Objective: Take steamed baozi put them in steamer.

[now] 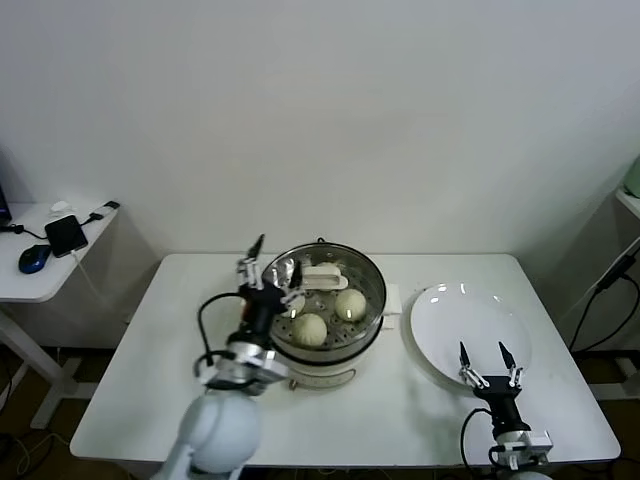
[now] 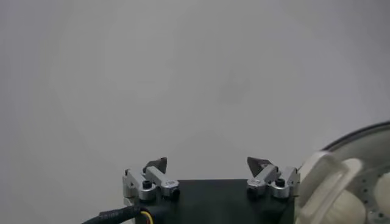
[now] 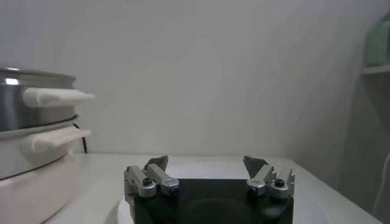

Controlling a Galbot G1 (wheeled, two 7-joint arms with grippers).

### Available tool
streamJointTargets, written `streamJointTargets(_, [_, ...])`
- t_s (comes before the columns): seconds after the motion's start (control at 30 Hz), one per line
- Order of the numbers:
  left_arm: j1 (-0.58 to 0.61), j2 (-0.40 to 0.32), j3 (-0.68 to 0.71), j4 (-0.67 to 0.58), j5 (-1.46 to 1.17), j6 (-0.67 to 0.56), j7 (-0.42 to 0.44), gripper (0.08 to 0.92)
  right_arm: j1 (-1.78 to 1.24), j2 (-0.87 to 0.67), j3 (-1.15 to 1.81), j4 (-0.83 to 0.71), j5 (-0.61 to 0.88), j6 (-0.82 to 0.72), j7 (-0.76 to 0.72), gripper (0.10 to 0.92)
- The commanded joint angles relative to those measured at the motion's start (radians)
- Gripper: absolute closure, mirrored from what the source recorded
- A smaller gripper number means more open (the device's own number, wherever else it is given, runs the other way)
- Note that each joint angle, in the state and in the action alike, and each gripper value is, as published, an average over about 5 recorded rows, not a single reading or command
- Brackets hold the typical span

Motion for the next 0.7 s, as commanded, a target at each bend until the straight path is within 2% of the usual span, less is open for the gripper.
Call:
streamJointTargets(0.03, [0.059,0.005,-0.129,-0.106,-0.399,-0.164,-0.111,0.177,-0.006,-0.004,0.0,0.028,0.021,0.025,0.004,0.203])
streamJointTargets(0.17, [0.14,0.027,-0.364,-0.051,-0.821,-0.183,-0.098,0.177,-0.004,-0.003,-0.001,0.019,0.025,0.025,0.007,0.203])
streamJointTargets(0.3, [0.216,0.095,-0.469,0.076,-0.998,-0.246,-0.095,0.177,-0.001,0.0,-0.003,0.012,0.034,0.013,0.01,0.203])
streamJointTargets(0.43, [0.258,0.137,-0.458,0.218,-1.023,-0.327,-0.091,0.177,-0.008,0.0,-0.002,0.014,0.051,-0.008,0.006,0.202])
streamJointTargets(0.6, [0.255,0.133,-0.398,0.378,-1.001,-0.409,-0.073,0.177,-0.011,-0.004,-0.001,0.012,0.052,-0.012,0.001,0.203])
streamJointTargets(0.7, [0.253,0.123,-0.378,0.423,-0.988,-0.446,-0.065,0.177,-0.009,-0.005,-0.001,0.01,0.052,-0.012,0.001,0.203])
